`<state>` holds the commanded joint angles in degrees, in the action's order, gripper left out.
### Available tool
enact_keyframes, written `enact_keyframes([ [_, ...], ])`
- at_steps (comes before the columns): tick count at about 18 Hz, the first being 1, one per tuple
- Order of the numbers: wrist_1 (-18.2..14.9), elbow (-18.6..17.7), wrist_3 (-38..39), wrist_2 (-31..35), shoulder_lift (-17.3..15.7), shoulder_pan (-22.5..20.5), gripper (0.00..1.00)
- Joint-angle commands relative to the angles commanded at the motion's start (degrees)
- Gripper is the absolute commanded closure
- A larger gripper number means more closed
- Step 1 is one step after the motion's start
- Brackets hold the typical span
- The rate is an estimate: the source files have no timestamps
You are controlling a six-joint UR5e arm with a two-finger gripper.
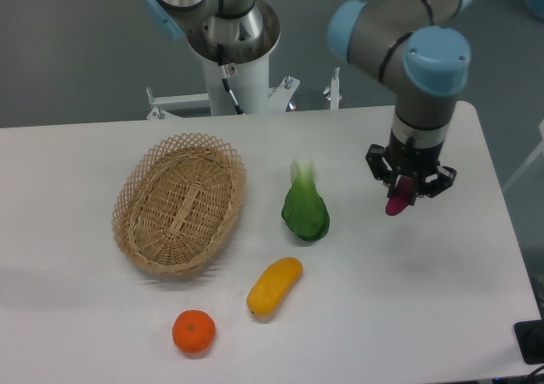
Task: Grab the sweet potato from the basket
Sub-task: 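Lift the sweet potato out of the basket and carry it away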
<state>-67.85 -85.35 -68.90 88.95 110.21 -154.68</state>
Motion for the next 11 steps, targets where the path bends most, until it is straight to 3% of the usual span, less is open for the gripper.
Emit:
enact_keyframes([
  [11, 0.0, -0.3, -2.9, 0.4, 0.0, -0.5, 0.84],
])
